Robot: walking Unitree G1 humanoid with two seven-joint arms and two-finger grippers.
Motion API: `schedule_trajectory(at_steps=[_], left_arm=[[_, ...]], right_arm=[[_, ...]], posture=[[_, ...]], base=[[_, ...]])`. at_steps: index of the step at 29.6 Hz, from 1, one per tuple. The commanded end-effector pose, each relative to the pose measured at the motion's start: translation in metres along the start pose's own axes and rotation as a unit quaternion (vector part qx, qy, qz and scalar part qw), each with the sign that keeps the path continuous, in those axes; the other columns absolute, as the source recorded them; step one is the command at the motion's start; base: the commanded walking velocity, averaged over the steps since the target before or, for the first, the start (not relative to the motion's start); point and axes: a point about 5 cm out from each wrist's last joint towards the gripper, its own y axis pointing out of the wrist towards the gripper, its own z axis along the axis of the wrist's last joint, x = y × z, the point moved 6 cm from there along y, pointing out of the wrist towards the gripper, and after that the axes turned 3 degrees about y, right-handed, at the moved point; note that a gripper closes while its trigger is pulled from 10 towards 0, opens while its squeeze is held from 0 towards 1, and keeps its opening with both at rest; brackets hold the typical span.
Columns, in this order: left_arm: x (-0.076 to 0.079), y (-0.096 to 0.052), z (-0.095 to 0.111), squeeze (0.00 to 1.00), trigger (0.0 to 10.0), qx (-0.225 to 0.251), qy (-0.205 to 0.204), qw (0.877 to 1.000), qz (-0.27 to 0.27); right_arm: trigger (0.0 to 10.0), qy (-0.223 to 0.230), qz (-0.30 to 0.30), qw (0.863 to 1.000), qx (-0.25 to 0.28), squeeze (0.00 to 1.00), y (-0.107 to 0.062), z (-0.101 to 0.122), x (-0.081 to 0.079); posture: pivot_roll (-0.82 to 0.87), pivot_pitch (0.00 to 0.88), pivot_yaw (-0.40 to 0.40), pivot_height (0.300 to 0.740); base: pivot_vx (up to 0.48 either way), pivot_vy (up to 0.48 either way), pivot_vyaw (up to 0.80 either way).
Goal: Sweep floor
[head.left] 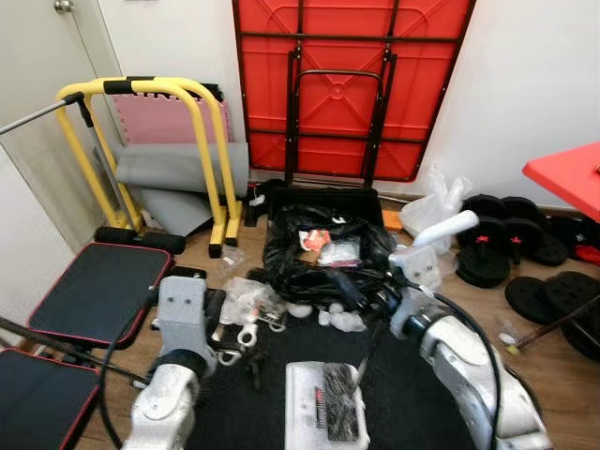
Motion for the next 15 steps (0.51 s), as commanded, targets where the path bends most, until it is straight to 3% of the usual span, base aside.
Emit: schedule_trajectory(at_steps=[1, 5, 15], left_arm=[[-0.0049, -0.0022, -0.0061, 0.00, 10.0, -0.010, 0.004, 1.000, 0.011], [-0.0044, -0.0017, -0.0044, 0.00, 10.0, -0.006, 0.004, 1.000, 0.008], [-0.0038, -0.0006, -0.0018, 0.00, 10.0, 0.000, 0.005, 1.000, 0.004]], right_arm=[[10.0, -0.009, 0.017, 1.000, -0.001, 0.00, 0.0020, -0.0014, -0.0062], [10.0, -0.035, 0.039, 0.999, 0.009, 0.00, 0.0015, 0.0022, -0.0125], [10.0, -0.044, 0.050, 0.998, 0.012, 0.00, 0.0014, 0.0049, -0.0152]], posture=[[-0.09, 0.000, -0.058, 0.740], [-0.09, 0.000, -0.061, 0.740], [-0.09, 0.000, -0.061, 0.740]], base=[[0.000, 0.000, 0.80], [0.000, 0.000, 0.80], [0.000, 0.000, 0.80]])
